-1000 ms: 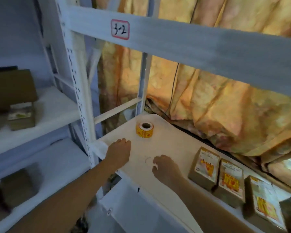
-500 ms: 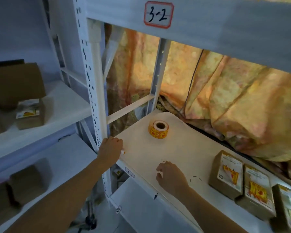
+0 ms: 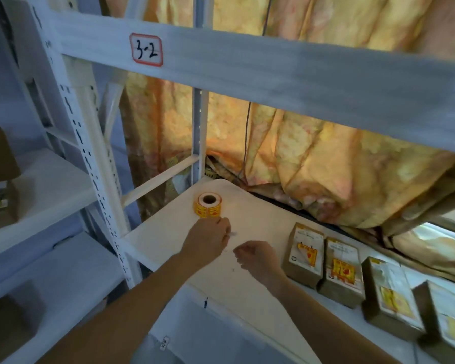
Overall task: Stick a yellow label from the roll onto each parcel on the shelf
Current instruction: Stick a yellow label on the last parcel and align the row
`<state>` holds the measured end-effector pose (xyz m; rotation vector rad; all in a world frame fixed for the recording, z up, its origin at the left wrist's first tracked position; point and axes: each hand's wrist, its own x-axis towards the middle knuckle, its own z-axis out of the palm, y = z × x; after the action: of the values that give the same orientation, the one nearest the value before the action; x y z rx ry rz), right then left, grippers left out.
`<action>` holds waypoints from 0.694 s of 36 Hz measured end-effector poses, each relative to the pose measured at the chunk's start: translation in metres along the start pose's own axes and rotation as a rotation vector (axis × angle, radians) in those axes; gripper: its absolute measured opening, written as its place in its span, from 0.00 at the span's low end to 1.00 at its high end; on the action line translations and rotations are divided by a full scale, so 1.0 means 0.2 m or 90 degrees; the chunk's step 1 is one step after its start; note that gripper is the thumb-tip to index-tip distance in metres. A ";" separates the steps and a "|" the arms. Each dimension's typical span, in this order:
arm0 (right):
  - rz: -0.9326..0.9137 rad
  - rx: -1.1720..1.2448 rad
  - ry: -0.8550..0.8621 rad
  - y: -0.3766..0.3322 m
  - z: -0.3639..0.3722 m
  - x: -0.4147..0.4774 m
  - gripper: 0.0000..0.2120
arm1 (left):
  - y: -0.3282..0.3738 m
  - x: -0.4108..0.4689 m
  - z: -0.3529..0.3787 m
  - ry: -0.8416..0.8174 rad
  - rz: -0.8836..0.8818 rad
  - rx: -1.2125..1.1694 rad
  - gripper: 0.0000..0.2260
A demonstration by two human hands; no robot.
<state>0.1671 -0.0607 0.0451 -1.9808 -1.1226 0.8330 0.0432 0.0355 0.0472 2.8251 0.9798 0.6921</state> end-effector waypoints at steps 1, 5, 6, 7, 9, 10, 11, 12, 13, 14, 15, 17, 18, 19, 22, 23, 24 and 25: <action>0.026 0.084 0.020 0.01 -0.04 -0.01 0.08 | 0.06 0.02 0.01 0.000 0.025 0.001 0.03; 0.127 0.398 0.067 0.04 -0.21 -0.07 0.04 | 0.29 0.05 0.05 0.006 0.123 -0.004 0.04; 0.151 0.440 0.070 0.06 -0.25 -0.09 0.08 | 0.34 0.05 0.06 0.011 0.141 -0.003 0.05; 0.164 0.456 0.082 0.09 -0.28 -0.10 0.12 | 0.39 0.05 0.07 0.014 0.153 -0.004 0.05; 0.162 0.440 0.127 0.14 -0.34 -0.13 0.11 | 0.46 0.06 0.09 0.019 0.179 -0.014 0.06; 0.158 0.439 0.138 0.16 -0.37 -0.15 0.10 | 0.49 0.06 0.09 0.019 0.194 -0.022 0.06; 0.154 0.451 0.141 0.19 -0.39 -0.17 0.09 | 0.52 0.06 0.10 0.015 0.208 -0.029 0.07; 0.145 0.461 0.142 0.20 -0.42 -0.20 0.09 | 0.55 0.05 0.11 0.011 0.222 -0.033 0.08; 0.133 0.472 0.146 0.21 -0.45 -0.23 0.08 | 0.58 0.05 0.12 0.005 0.234 -0.036 0.08; 0.115 0.466 0.149 0.23 -0.47 -0.26 0.07 | 0.61 0.05 0.13 0.002 0.248 -0.034 0.07; 0.095 0.453 0.148 0.25 -0.50 -0.29 0.06 | 0.63 0.05 0.14 -0.004 0.260 -0.035 0.07; 0.066 0.414 0.154 0.28 -0.54 -0.34 0.03 | 0.68 0.06 0.16 -0.017 0.277 -0.062 0.06; 0.061 0.401 0.164 0.30 -0.57 -0.37 0.04 | 0.71 0.06 0.17 -0.027 0.278 -0.093 0.06; 0.062 0.398 0.177 0.31 -0.59 -0.39 0.05 | 0.74 0.06 0.18 -0.035 0.269 -0.129 0.06; 0.063 0.405 0.203 0.38 -0.66 -0.45 0.08 | 0.82 0.07 0.20 -0.046 0.198 -0.226 0.08; 0.062 0.414 0.211 0.40 -0.68 -0.47 0.08 | 0.86 0.08 0.22 -0.049 0.161 -0.264 0.08; 0.061 0.419 0.218 0.42 -0.70 -0.49 0.08 | 0.90 0.09 0.22 -0.057 0.123 -0.304 0.09; 0.059 0.421 0.225 0.44 -0.72 -0.51 0.07 | 0.94 0.10 0.22 -0.077 0.077 -0.341 0.10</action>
<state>0.2781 -0.2211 0.0713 -1.5397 -0.4667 0.7387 0.1833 -0.0979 0.0539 2.4277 0.5077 0.6630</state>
